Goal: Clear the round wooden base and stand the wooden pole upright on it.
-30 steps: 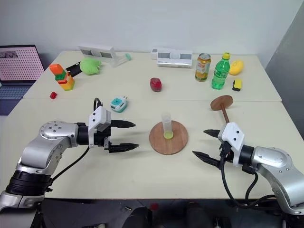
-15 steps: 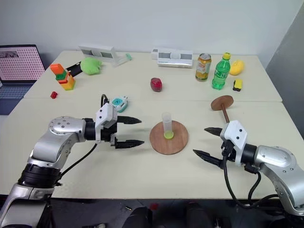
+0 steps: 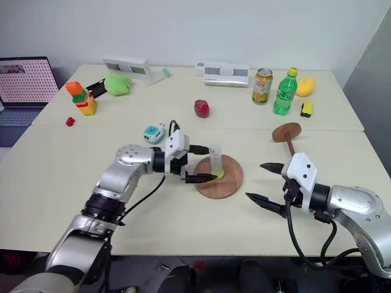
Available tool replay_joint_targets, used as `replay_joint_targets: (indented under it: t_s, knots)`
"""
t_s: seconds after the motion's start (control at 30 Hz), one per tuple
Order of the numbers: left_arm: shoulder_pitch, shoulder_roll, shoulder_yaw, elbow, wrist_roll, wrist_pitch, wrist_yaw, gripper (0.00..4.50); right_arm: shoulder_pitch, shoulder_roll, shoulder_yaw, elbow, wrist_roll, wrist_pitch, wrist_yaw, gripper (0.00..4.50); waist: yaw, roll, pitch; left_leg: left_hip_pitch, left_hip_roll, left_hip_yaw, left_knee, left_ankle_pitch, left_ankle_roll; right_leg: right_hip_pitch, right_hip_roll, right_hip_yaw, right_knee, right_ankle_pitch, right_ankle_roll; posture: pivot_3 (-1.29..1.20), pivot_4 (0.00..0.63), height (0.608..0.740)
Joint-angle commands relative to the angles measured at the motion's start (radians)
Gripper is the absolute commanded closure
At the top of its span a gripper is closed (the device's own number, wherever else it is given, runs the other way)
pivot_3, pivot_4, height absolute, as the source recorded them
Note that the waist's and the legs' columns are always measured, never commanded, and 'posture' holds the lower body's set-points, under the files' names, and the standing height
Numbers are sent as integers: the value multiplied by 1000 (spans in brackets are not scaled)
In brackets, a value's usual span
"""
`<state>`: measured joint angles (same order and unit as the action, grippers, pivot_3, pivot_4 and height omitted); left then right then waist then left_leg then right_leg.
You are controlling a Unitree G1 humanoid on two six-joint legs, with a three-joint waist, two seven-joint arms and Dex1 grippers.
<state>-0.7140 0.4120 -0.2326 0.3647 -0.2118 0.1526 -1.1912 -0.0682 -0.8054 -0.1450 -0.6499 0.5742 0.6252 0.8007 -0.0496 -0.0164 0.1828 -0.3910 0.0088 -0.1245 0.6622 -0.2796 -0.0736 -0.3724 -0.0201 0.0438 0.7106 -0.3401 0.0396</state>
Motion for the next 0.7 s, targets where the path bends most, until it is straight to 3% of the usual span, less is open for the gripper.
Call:
replay_joint_targets:
  t_s: [0.03, 0.2, 0.6, 0.7]
  knots:
    - [-47, -49, -1, 63, 37, -47, 44, 0, -7, -2, -36, -51, 29, 6, -20, 71, 0, 0, 0, 0, 0, 0, 0, 0, 0, 0, 0, 0, 0, 0, 0, 0, 150, 740]
    - [-77, -95, 27, 151, 55, -90, 103, 869, 2, 3, -38, -68, 35, 15, -42, 0, -1, 0, 0, 0, 0, 0, 0, 0, 0, 0, 0, 0, 0, 0, 0, 0, 150, 740]
    - [-37, -72, 57, 80, 22, -65, 88, 3204, -1, 10, -23, -64, 41, 7, -69, 0, -2, 0, 0, 0, 0, -1, 0, 0, 0, 0, 0, 0, 0, 0, 0, 0, 150, 740]
    - [-85, -63, 123, 130, 36, -57, 195, 3259, -7, 16, -18, -60, 42, 7, -74, 0, -2, 0, 0, 0, 0, -1, 0, 0, 0, 0, 0, 0, 0, 0, 0, 0, 150, 740]
